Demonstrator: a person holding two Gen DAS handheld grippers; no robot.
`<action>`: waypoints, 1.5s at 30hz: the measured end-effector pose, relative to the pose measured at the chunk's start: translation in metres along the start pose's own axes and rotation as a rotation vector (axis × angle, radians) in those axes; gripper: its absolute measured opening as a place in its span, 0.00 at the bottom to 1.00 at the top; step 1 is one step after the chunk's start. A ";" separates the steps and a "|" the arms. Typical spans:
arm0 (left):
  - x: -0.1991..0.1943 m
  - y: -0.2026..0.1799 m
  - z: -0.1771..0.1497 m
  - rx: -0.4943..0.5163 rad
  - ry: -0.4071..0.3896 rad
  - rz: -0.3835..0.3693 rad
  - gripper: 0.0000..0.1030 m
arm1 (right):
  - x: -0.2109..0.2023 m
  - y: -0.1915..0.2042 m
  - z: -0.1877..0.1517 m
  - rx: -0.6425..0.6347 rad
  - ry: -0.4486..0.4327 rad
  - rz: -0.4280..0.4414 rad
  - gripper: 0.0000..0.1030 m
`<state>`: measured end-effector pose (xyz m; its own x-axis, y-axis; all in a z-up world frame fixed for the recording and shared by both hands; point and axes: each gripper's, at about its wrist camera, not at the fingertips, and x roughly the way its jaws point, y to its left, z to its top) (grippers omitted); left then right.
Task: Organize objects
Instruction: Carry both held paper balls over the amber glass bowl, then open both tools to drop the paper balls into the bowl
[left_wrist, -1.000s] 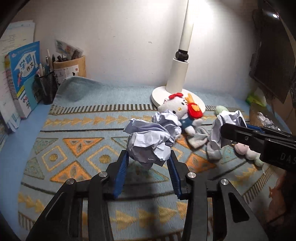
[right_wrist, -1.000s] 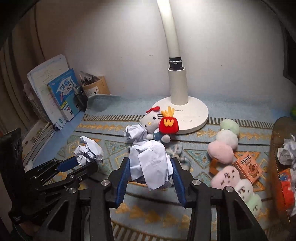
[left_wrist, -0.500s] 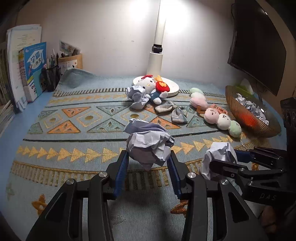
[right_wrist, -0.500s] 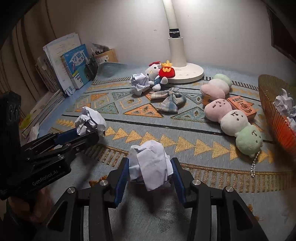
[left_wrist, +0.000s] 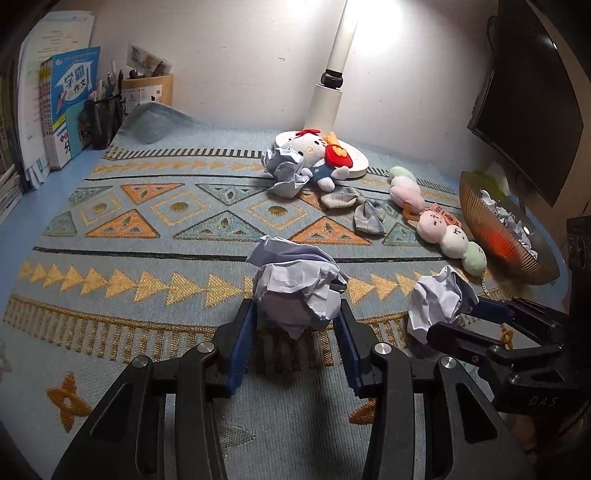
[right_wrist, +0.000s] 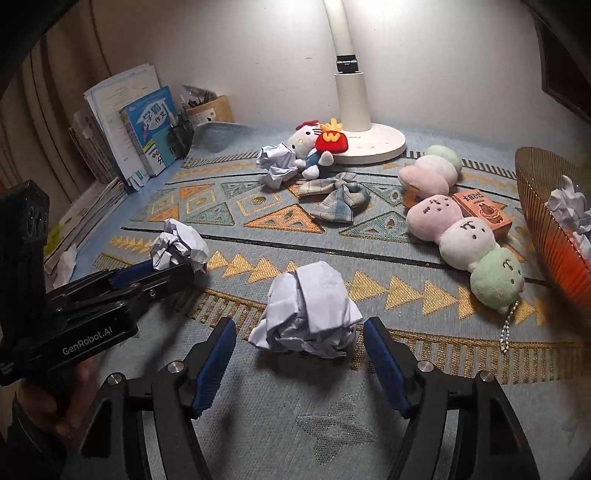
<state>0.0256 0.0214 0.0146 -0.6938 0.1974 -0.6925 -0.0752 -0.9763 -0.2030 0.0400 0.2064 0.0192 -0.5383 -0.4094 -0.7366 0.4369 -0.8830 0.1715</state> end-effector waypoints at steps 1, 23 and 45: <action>0.000 0.001 0.000 -0.004 0.000 -0.001 0.38 | 0.001 0.000 0.000 -0.001 0.003 -0.014 0.68; -0.023 -0.073 0.006 0.074 -0.030 -0.040 0.38 | -0.081 -0.061 0.012 0.169 -0.148 -0.104 0.47; 0.047 -0.279 0.073 0.265 -0.049 -0.278 0.65 | -0.189 -0.226 0.025 0.378 -0.236 -0.542 0.77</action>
<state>-0.0382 0.2964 0.0892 -0.6541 0.4593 -0.6010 -0.4431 -0.8766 -0.1877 0.0250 0.4780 0.1358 -0.7700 0.1099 -0.6285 -0.1948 -0.9785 0.0675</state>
